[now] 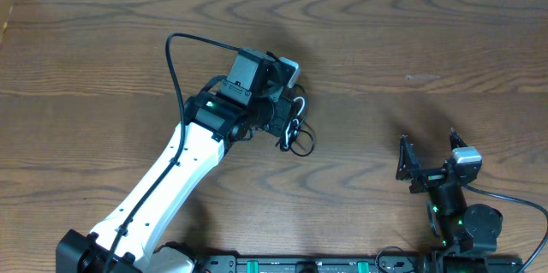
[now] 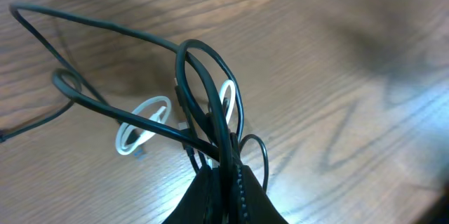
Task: Untangle cables
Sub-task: 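Move the right gripper toward the bundle held by the left gripper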
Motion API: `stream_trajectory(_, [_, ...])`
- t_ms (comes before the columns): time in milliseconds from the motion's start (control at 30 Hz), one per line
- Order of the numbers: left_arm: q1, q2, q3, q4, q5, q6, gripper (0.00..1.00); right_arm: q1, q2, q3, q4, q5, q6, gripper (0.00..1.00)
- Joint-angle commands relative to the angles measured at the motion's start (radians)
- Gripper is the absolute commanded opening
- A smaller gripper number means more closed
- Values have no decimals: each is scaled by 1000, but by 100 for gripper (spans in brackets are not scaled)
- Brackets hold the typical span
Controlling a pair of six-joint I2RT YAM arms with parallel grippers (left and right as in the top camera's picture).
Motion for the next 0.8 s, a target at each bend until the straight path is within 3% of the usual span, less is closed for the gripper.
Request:
stream_trajectory(0, [4,-24,23,13,95,9,8,6,-1,-1,-5,8,-10,99])
stream_trajectory(100, [4,-24,23,46,153,9,7,6,-1,-1,5,5,2,99])
stream_trajectory(367, [-20,-24,23,119,245,5,7,6,0,22,13,-115,244,99])
stream_trajectory(567, [-64,-24,23,157,233,2,8,6,61,160,-41,-192,244,99])
stream_trajectory(767, [-69,-24,23,195,211,-63,8,6,303,367,-160,-277,162,99])
